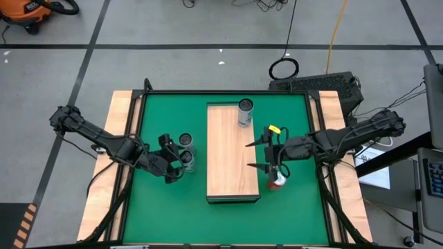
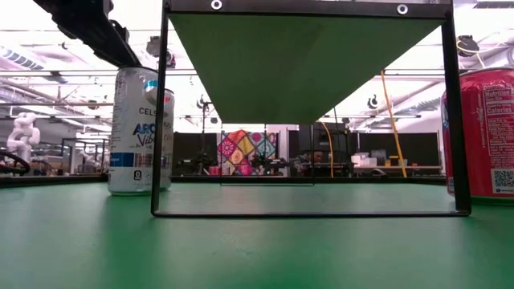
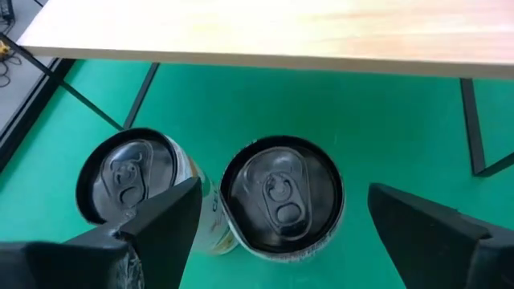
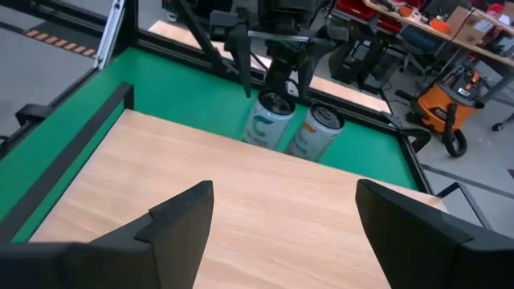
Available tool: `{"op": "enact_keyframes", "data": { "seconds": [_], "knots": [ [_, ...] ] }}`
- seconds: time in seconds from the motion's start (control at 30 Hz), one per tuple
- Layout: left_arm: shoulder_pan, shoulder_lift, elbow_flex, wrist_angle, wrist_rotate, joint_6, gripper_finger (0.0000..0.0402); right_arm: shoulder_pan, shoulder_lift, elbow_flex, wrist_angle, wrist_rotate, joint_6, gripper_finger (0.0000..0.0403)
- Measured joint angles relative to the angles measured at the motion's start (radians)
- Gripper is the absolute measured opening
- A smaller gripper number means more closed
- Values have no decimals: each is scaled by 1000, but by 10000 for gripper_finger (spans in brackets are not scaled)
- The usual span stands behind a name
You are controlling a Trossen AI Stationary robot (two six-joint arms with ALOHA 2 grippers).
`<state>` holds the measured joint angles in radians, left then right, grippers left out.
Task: Place canned beverage on shelf
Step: Put the white-blue soda can on the shelf
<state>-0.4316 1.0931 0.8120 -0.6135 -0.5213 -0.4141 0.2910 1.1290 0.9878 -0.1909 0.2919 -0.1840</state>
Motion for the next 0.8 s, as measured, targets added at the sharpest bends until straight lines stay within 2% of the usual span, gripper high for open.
{"op": "enact_keyframes", "data": {
  "seconds": [0.43, 0.6, 0.8],
  "knots": [
    [20, 0, -56, 20, 2, -26, 354, 0, 0, -37, 47, -4, -11, 295],
    [20, 0, -107, 109, 31, -26, 354, 0, 0, -37, 49, -5, -11, 295],
    [20, 0, -121, 134, 2, -51, 354, -1, 0, -37, 52, -5, -11, 295]
  ]
}}
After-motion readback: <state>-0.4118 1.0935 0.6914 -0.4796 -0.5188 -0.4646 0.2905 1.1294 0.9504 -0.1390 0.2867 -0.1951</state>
